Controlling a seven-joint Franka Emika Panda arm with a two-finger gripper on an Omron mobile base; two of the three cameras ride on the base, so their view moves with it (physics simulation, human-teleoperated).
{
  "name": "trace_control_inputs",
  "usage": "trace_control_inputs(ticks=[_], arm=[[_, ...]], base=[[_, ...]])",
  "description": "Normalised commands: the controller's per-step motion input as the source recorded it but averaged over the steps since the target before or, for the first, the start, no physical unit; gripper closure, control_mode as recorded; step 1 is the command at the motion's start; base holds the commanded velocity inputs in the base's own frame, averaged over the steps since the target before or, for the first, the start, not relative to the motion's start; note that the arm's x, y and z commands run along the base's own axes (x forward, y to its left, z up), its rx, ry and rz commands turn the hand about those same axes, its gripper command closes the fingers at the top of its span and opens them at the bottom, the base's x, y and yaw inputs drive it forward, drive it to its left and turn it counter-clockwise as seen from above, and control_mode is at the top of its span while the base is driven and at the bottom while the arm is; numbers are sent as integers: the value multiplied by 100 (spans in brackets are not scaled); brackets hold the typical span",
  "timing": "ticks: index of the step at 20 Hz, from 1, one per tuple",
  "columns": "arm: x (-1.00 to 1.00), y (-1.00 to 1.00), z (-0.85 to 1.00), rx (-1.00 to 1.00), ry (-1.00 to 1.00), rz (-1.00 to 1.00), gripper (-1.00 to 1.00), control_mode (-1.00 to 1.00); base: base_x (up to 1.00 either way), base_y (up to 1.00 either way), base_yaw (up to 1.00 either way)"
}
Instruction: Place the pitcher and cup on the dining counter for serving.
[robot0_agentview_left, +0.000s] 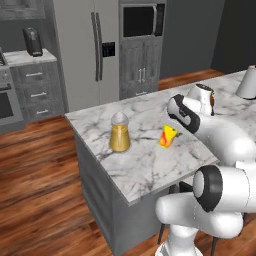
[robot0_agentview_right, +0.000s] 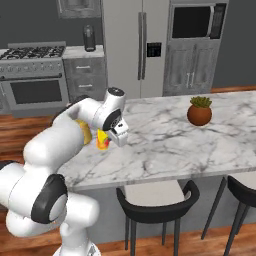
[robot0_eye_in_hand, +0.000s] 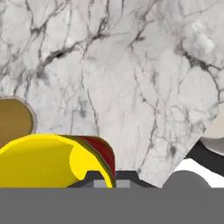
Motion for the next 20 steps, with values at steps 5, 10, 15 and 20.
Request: trace_control_inputs(ticks=[5,10,15,20], arm=[[75,0,-46,0,0,-6,100,-100],[40,0,-66,-7,0,-1,100,-100],[3,1,-70,-8,0,0,100,-100],[0,2,-54,-3,0,-2,100,-100]], base=[[0,0,0],[0,0,0],[0,0,0],[0,0,0]])
